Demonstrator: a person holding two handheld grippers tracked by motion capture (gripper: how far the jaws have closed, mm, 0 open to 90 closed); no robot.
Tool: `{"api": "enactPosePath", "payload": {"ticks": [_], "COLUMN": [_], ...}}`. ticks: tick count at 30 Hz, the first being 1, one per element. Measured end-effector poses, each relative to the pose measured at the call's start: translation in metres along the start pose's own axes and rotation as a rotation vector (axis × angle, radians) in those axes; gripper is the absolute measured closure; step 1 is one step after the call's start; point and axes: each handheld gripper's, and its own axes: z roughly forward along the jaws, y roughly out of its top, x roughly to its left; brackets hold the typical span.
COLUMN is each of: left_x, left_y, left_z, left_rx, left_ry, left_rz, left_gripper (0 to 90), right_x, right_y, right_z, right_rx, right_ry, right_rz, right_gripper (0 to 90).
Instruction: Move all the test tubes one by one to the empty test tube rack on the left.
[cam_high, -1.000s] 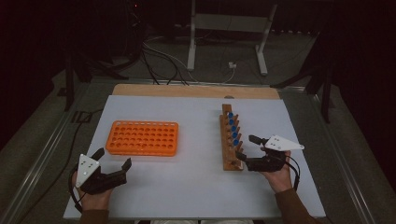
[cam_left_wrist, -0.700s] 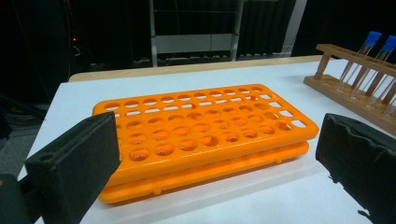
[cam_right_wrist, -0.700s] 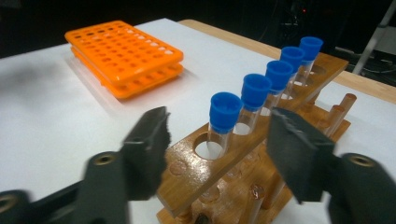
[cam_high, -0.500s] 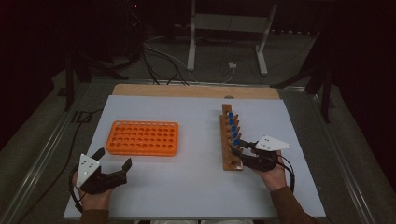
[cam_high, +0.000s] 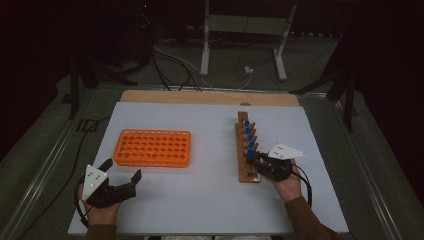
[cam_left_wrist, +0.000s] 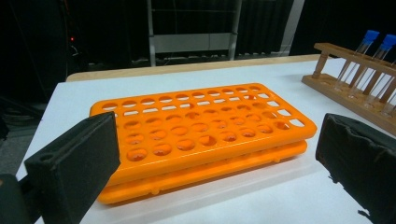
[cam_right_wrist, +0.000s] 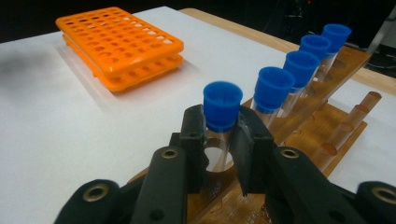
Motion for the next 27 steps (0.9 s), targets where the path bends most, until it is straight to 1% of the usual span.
{"api": "enactPosePath", "payload": {"ticks": [7,14,18,20,21,23,27], "left_x": [0.0,0.0,0.0,-0.001,-0.001,-0.001,-0.002], "left_y": [0.0,0.0,-0.001,-0.001,-0.001,-0.001,-0.001], "left_z": [0.0,0.001,0.002,0.002,0.002,0.003,0.003], "left_rx": [0.002,0.006,0.018,0.02,0.021,0.023,0.025], "left_ry": [-0.003,-0.005,-0.005,-0.005,-0.004,-0.005,-0.009], "left_rz": [0.002,0.001,0.0,0.002,0.002,0.002,0.002], "left_gripper": [0.8,0.8,0.7,0.7,0.7,0.8,0.8], "right_x": [-0.001,-0.001,0.001,0.002,0.002,0.002,0.0], "right_y": [0.0,0.006,0.013,0.019,0.019,0.027,0.034], "right_z": [0.001,-0.006,-0.01,-0.014,-0.014,-0.019,-0.025], "right_rx": [-0.007,-0.035,-0.043,-0.055,-0.055,-0.065,-0.078], "right_ry": [-0.008,-0.013,-0.008,-0.005,-0.005,-0.005,-0.006], "right_rz": [-0.001,-0.004,-0.015,-0.025,-0.025,-0.026,-0.029], "right_gripper": [76.2,76.3,76.4,76.4,76.4,76.5,76.5]}}
